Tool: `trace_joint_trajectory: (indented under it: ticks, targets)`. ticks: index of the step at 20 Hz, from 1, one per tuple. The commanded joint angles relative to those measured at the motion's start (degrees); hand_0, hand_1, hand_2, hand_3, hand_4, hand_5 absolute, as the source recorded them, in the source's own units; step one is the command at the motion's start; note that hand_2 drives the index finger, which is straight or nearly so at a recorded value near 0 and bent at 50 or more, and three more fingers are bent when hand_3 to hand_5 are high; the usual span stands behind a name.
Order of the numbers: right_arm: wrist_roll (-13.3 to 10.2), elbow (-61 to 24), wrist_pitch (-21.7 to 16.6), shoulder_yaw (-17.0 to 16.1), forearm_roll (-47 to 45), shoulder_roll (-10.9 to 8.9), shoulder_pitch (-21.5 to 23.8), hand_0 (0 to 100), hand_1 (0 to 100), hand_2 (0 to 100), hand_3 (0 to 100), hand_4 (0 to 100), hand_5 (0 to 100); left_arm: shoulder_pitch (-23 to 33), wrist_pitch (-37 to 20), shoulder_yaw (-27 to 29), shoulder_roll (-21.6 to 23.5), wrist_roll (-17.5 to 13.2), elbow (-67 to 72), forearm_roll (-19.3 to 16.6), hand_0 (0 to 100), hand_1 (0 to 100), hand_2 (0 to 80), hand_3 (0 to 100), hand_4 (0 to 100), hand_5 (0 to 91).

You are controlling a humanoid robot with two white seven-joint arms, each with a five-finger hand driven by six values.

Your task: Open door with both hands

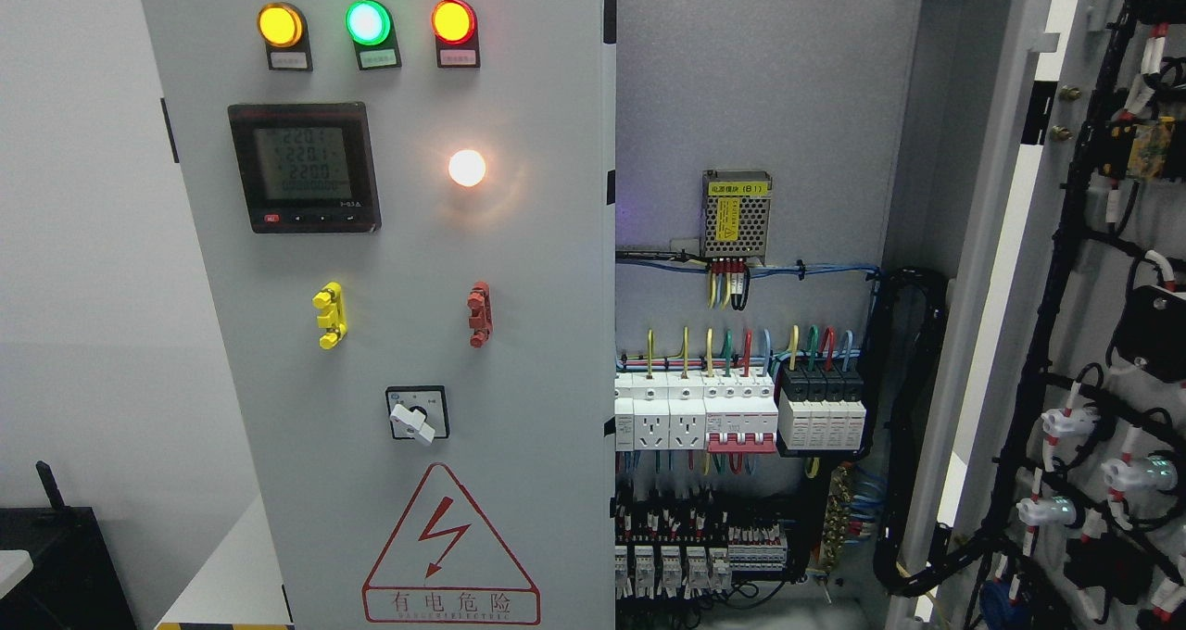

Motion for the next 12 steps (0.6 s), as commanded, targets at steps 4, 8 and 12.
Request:
trace_joint_trajectory:
  ticks: [4, 8, 12]
  targets:
    - [0.5, 2.6, 4.8, 0.9, -2.7, 4.54, -8.7, 11, 0, 0, 0, 0, 0, 0.0, 0.0, 0.0, 0.0, 0.0, 0.0, 1.1, 0, 0, 0.0, 0, 3, 0.0]
    - [0.5, 3.3, 5.4, 0.9, -2.7, 4.63, -11.1, 11, 0, 0, 0, 0, 0, 0.0, 0.0, 0.0, 0.0, 0.0, 0.0, 1.1, 0, 0, 0.0, 0, 3, 0.0]
    - [0.5, 4.3, 7.4, 0.8, -2.8, 5.59, -13.6, 11, 0, 0, 0, 0, 0, 0.0, 0.0, 0.0, 0.0, 0.0, 0.0, 1.1, 0, 0, 0.0, 0, 3, 0.0]
